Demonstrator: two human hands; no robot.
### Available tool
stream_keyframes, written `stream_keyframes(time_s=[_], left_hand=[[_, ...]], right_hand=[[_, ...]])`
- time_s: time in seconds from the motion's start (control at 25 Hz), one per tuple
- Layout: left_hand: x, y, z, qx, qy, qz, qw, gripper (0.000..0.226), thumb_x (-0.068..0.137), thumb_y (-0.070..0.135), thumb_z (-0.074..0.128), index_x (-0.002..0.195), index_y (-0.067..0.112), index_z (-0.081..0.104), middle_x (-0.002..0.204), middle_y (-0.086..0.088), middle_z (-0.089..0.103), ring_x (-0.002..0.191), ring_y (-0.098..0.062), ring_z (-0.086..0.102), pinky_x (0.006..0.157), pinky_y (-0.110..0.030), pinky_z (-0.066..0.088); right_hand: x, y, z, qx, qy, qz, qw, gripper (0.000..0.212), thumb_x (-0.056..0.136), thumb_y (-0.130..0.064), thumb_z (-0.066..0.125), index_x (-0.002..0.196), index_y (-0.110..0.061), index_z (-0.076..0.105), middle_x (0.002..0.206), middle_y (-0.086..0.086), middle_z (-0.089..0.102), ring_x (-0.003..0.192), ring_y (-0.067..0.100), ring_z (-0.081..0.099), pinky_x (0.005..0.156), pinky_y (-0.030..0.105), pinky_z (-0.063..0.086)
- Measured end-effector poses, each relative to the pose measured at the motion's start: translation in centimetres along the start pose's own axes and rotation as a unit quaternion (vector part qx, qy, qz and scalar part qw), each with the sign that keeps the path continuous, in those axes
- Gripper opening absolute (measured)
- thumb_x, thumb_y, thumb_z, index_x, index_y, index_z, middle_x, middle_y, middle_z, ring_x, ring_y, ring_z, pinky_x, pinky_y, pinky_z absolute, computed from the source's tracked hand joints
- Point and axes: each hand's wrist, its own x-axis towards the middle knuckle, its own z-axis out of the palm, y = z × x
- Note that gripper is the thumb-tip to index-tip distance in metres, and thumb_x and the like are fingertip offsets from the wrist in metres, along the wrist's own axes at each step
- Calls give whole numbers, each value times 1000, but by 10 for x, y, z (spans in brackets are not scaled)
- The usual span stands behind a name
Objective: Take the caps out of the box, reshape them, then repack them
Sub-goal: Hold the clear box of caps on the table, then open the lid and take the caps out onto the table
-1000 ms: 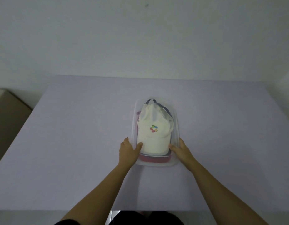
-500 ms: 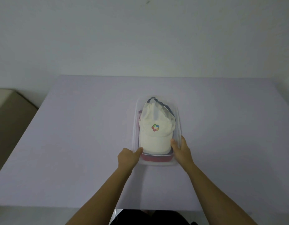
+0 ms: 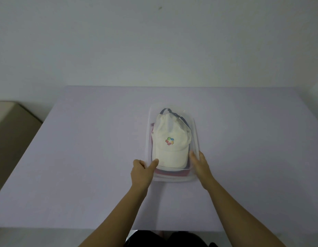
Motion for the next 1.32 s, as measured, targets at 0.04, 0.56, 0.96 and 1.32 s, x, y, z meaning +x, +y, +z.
stream_keyframes(time_s=[0.04, 0.56, 0.96, 1.32], left_hand=[[-5, 1, 2, -63, -10, 4, 998, 34, 84, 30, 67, 97, 12, 42, 84, -4, 47, 72, -13, 46, 65, -23, 44], [87, -18, -158, -382, 5, 43, 923, 51, 89, -5, 52, 138, 7, 41, 67, 2, 71, 59, -10, 69, 66, -22, 59], [133, -89, -136, -243, -39, -41, 968, 42, 92, 5, 53, 133, 4, 48, 83, -8, 65, 73, -24, 61, 60, -27, 54], [134, -85, -125, 266, 58, 12, 962, 42, 89, 34, 57, 118, 4, 59, 123, -23, 44, 113, -41, 47, 95, -47, 44]], right_hand=[[4, 3, -2, 41, -13, 30, 999, 75, 85, -70, 34, 145, -25, 30, 141, -8, 38, 133, 18, 35, 112, 40, 27], [-1, 14, 6, -156, 17, -29, 987, 69, 92, 5, 32, 150, -20, 7, 154, 8, 27, 137, 29, 35, 105, 36, 34], [4, 17, 7, -203, 16, -31, 979, 76, 88, 8, 34, 150, -23, 3, 151, 9, 33, 121, 34, 50, 99, 44, 45], [7, 17, 7, -239, 17, -37, 970, 76, 89, 8, 37, 150, -19, 1, 151, 12, 33, 120, 36, 51, 99, 45, 45]])
